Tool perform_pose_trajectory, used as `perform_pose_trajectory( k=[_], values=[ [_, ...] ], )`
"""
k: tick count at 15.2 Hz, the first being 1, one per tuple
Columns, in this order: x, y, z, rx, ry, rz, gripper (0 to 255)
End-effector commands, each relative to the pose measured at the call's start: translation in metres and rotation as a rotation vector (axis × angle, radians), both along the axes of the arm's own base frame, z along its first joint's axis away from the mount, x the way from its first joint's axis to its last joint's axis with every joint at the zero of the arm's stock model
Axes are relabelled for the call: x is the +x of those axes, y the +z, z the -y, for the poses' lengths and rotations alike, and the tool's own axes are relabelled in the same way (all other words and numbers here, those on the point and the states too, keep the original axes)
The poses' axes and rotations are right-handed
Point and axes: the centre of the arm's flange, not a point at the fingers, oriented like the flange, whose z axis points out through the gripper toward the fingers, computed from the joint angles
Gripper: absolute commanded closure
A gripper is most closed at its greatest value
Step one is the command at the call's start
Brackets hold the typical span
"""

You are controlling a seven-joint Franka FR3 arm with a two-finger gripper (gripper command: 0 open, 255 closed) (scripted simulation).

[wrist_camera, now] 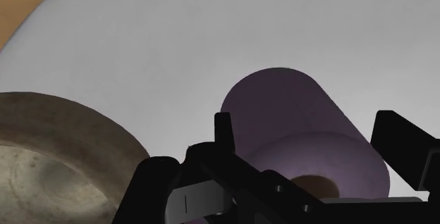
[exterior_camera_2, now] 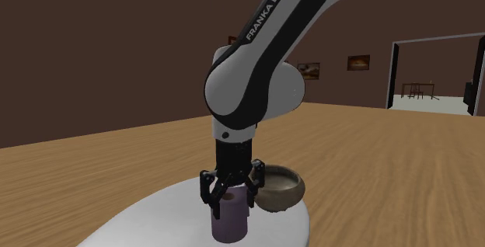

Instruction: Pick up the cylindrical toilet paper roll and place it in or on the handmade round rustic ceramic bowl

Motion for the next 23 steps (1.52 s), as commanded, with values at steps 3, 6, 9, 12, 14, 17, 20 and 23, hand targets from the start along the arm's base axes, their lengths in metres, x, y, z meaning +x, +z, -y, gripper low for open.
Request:
perform_pose_trajectory(
  k=[3,6,9,12,14,17,20,23],
  values=[
    [0.0,0.02,0.0,0.0,0.0,0.0,255],
    [0.0,0.036,0.0,0.0,0.0,0.0,255],
    [0.0,0.052,0.0,0.0,0.0,0.0,255],
    [0.0,0.067,0.0,0.0,0.0,0.0,255],
    [0.0,0.078,0.0,0.0,0.0,0.0,255],
    [0.0,0.094,0.0,0.0,0.0,0.0,255],
    [0.0,0.11,0.0,0.0,0.0,0.0,255],
    [0.0,0.126,0.0,0.0,0.0,0.0,255]
  ],
)
